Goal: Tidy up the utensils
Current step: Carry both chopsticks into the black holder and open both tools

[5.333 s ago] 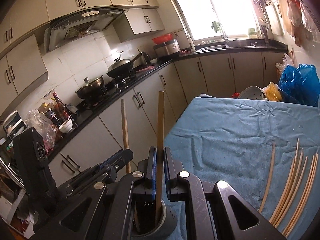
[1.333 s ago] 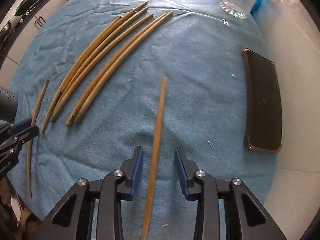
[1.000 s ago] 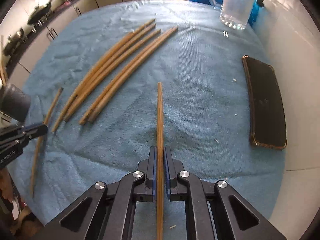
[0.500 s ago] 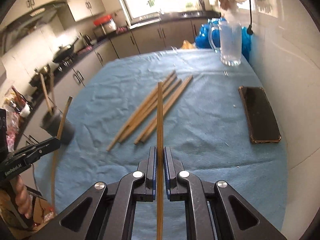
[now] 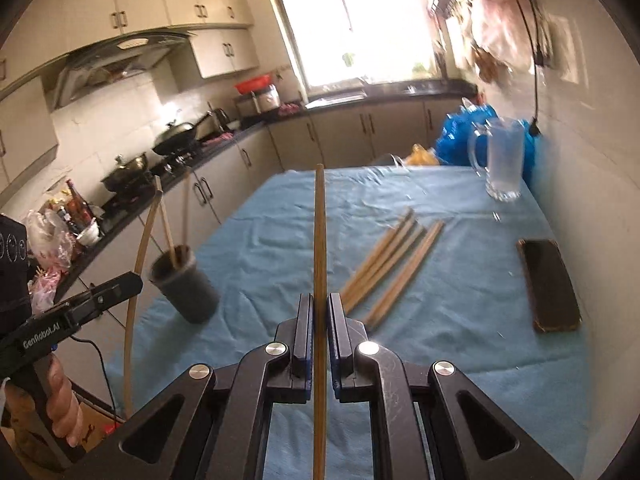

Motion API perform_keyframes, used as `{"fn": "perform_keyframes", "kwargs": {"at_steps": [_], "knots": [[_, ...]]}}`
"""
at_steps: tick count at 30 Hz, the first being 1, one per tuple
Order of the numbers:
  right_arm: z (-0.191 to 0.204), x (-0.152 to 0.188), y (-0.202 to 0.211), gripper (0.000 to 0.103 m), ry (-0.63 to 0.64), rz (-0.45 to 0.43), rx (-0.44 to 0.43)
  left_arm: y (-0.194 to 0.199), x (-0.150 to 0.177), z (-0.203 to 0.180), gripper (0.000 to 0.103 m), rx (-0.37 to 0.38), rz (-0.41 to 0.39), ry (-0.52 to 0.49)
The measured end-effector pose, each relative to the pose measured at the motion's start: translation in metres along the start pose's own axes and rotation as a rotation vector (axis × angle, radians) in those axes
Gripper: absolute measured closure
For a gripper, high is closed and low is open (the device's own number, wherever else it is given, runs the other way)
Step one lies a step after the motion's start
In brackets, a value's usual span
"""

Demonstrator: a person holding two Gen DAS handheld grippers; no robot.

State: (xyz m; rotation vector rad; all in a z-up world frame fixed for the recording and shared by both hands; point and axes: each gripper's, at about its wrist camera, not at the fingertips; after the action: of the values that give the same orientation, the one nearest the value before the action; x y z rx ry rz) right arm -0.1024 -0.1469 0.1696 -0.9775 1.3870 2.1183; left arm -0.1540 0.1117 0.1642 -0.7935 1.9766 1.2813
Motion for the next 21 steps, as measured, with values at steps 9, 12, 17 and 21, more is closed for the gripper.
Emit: {"fn": "perform_keyframes", "kwargs": {"at_steps": [9, 12, 17, 21], "knots": [[0.047, -0.027, -0.015, 0.096, 0.029, -0.078, -0.092, 0.035, -0.022, 0.041, 0.096, -0.057, -0.133, 0.089], [0.065, -0.041, -0.026, 0.096, 0.039, -0.091, -0.130, 0.041, -0.034, 0.058, 0.096, -0.089, -0.177, 0.118], [0.099, -0.070, -0.054, 0.095, 0.020, -0.117, -0.214, 0.047, -0.056, 0.089, 0.096, -0.140, -0.256, 0.176], [0.123, -0.090, -0.075, 0.095, 0.003, -0.146, -0.254, 0.042, -0.074, 0.115, 0.096, -0.167, -0.317, 0.229]]}}
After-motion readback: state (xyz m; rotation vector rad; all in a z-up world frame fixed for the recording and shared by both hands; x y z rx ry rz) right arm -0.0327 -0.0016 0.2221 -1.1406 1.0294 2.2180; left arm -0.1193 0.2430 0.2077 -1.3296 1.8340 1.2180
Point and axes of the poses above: each gripper's, at about its wrist camera, not at the fingertips, and y roughly against the way its jaws point, z to its left, x to its underside, and after that the axes turned 3 degrees about z, right-handed
